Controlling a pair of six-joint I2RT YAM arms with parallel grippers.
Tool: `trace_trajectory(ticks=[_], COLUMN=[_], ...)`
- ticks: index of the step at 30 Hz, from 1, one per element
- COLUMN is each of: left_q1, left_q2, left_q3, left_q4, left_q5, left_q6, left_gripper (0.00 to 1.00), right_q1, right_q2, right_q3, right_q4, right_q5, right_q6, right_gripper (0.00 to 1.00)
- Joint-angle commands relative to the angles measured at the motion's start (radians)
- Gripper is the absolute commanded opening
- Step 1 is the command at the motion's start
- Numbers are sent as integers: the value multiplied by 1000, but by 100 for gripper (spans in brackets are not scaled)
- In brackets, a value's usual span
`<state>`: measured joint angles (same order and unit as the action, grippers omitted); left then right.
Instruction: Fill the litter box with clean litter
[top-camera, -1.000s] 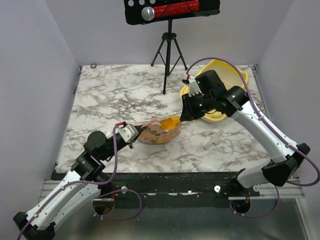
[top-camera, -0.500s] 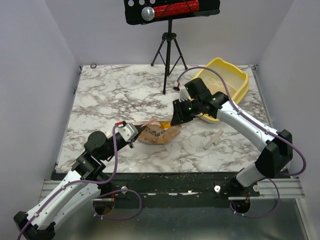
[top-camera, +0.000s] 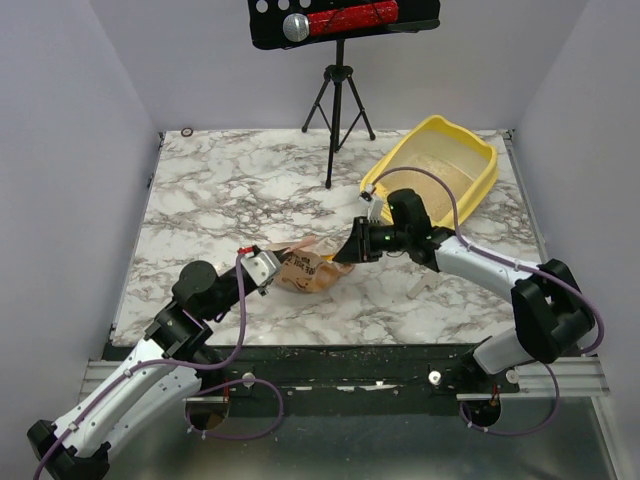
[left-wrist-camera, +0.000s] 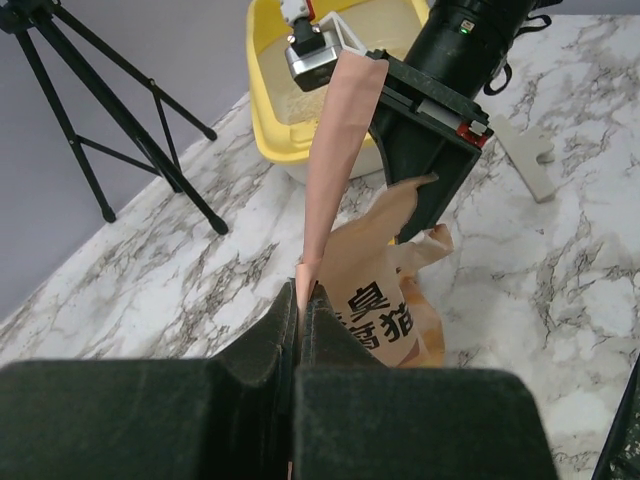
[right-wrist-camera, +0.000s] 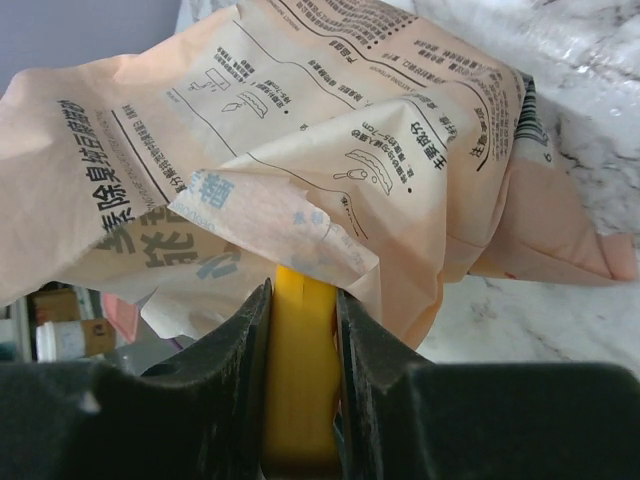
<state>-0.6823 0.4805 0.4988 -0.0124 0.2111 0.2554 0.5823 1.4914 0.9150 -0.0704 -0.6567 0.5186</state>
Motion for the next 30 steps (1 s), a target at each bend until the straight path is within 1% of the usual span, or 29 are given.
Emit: trace_trajectory(ticks=[1, 3, 6, 15, 25, 30], left_q1=[3, 1, 3, 3, 3, 3], left_q2=[-5, -6, -6, 4, 1, 4], left_q3=[55, 55, 50, 47, 24, 11], left_q4=[43, 40, 38, 37, 80, 109], left_q5=[-79, -116, -139, -131, -75, -59], left_q6=[61, 74, 87, 84, 64, 53], left_gripper=[0, 0, 0, 0, 0, 0], right_q1=[10, 10, 10, 2, -32, -61], right_q2=[30, 18, -2, -149, -301, -362], right_q3=[-148, -177, -197, -245, -355, -427], right_q4=[325, 440, 527, 554, 583, 607], right_q5=[-96, -115, -144, -143, -87, -70], right_q6=[161, 214, 280, 334, 420, 495], right_gripper=[0, 0, 0, 0, 0, 0])
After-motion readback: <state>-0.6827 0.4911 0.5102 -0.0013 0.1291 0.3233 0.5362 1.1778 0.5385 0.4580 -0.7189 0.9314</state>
